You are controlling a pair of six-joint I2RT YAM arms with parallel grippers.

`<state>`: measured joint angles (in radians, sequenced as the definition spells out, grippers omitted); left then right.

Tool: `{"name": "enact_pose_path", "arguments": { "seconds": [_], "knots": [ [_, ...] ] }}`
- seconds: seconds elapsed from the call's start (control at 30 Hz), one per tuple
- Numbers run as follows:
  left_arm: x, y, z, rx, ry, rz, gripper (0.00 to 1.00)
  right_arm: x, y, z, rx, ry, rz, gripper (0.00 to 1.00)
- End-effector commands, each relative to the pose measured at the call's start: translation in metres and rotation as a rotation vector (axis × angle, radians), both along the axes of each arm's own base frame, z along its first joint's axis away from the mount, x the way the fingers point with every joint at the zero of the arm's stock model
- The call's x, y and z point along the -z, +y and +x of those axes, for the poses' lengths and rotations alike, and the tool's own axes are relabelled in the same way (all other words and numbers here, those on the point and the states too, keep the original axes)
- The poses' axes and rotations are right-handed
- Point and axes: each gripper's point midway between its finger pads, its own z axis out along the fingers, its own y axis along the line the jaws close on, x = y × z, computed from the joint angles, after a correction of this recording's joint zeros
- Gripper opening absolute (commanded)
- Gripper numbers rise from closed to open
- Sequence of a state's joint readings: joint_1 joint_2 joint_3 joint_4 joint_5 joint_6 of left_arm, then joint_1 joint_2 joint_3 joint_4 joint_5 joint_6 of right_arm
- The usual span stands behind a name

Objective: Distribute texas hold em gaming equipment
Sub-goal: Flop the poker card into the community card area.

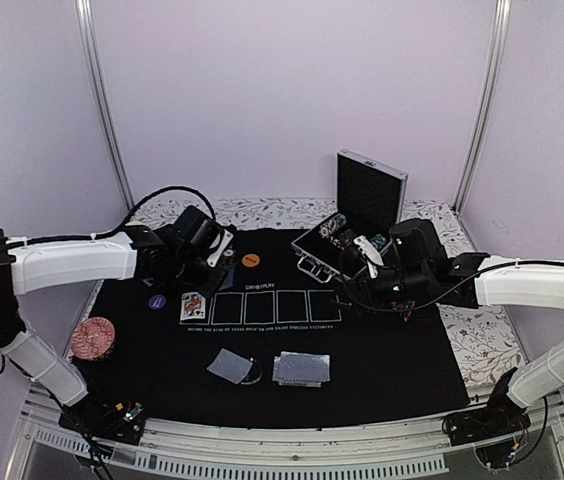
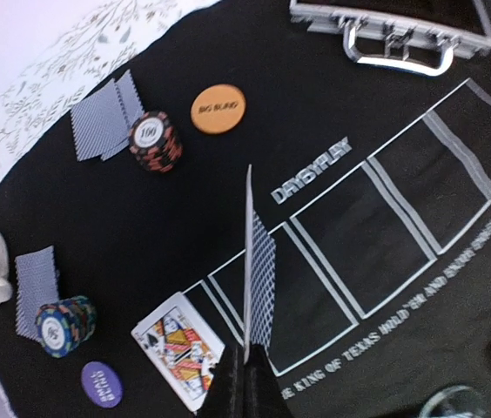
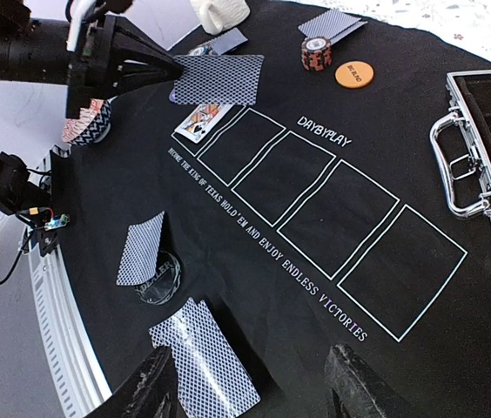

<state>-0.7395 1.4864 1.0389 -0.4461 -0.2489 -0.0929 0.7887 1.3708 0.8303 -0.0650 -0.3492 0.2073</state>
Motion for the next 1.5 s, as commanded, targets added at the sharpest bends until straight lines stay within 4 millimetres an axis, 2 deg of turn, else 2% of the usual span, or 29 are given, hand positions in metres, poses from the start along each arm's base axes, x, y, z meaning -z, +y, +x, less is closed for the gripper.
{"name": "enact_pose_path", "arguments": {
  "seconds": [0.0, 0.17, 0.27, 0.4, 0.57, 0.83, 0.93, 0.97, 1.03, 1.17, 1.33, 1.47],
  "knots": [
    [0.004, 0.036, 0.015, -0.097, -0.124, 0.389, 0.00, -0.007, -0.003, 0.003, 0.019, -0.002, -0.005, 0.60],
    [0.024, 0.026, 0.020, -0.044, -0.208, 0.669, 0.00, -0.006, 0.002, 0.002, 0.000, 0.008, -0.005, 0.60],
    [0.043, 0.020, 0.018, -0.004, -0.215, 0.794, 0.00, -0.006, 0.003, 0.002, -0.011, 0.013, -0.004, 0.59],
    [0.075, -0.005, -0.002, 0.146, -0.191, 0.823, 0.00, -0.006, 0.004, 0.000, -0.020, 0.018, 0.000, 0.60],
    [0.111, -0.013, -0.025, 0.256, -0.090, 0.817, 0.00, -0.005, 0.005, -0.002, -0.027, 0.025, 0.003, 0.60],
    [0.133, -0.015, -0.043, 0.307, 0.020, 0.756, 0.00, -0.004, 0.008, -0.002, -0.039, 0.031, 0.004, 0.60],
    [0.135, -0.015, -0.045, 0.307, 0.038, 0.750, 0.00, -0.004, 0.009, -0.002, -0.043, 0.033, 0.004, 0.60],
    [0.135, -0.015, -0.047, 0.306, 0.048, 0.742, 0.10, -0.004, 0.009, -0.002, -0.044, 0.033, 0.004, 0.60],
    [0.131, -0.018, -0.049, 0.304, 0.060, 0.714, 0.21, -0.006, 0.010, -0.001, -0.049, 0.036, 0.004, 0.61],
    [0.110, -0.023, -0.049, 0.274, 0.050, 0.642, 0.35, -0.010, 0.013, 0.000, -0.056, 0.037, 0.004, 0.61],
    [0.086, -0.025, -0.055, 0.234, 0.085, 0.534, 0.41, -0.006, 0.017, -0.001, -0.073, 0.059, 0.006, 0.61],
    [0.070, -0.034, -0.077, 0.246, 0.161, 0.364, 0.46, 0.002, 0.025, -0.004, -0.092, 0.094, 0.004, 0.60]
  ]
}}
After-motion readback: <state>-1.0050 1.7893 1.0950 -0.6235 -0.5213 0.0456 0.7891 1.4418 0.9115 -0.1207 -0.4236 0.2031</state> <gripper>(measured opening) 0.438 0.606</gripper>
